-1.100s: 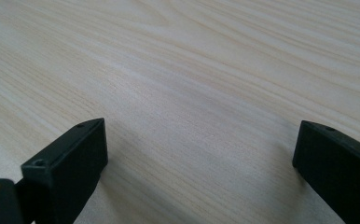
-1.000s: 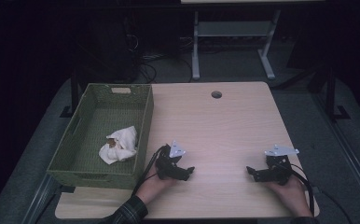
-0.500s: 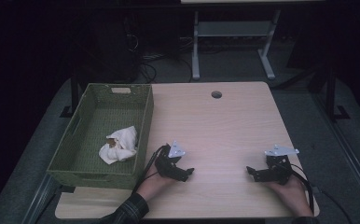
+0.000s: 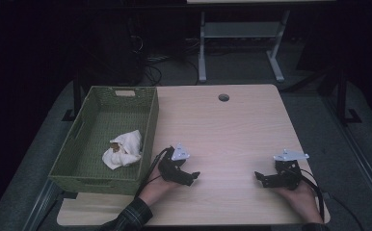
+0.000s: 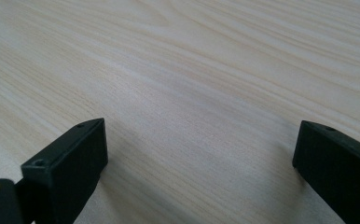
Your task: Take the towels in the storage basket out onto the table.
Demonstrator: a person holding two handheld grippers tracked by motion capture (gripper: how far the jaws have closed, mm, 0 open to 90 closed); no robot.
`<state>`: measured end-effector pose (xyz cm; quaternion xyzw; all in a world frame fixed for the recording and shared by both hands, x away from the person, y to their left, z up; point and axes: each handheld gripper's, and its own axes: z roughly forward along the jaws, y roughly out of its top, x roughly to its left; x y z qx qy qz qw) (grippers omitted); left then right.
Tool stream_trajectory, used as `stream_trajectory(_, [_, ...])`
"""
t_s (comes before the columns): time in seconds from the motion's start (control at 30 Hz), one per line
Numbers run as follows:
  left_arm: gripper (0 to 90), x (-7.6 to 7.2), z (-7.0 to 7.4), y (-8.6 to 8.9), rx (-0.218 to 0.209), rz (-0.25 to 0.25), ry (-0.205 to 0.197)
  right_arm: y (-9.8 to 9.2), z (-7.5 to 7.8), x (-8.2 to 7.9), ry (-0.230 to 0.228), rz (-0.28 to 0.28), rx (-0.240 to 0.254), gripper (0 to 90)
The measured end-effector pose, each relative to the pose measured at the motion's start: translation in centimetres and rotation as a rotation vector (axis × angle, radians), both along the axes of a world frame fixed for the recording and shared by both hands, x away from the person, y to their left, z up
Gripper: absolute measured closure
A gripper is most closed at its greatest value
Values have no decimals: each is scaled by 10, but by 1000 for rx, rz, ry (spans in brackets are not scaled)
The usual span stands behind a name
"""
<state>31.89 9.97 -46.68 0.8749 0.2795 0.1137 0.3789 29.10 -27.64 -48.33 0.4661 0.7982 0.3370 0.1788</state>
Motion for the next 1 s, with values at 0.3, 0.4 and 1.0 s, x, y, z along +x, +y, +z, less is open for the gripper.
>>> stream_trajectory(0.3, [130, -2, 5, 3, -17, -1, 3, 0, 0, 0, 0, 0, 0, 27])
stream_trajectory(0.4, [131, -2, 6, 4, -16, 1, 9, 0, 0, 0, 1, -1, 0, 26])
stream_trajectory(1.0, [131, -3, 24, 5, -29, 20, 4, 0, 0, 1, 2, 2, -1, 26])
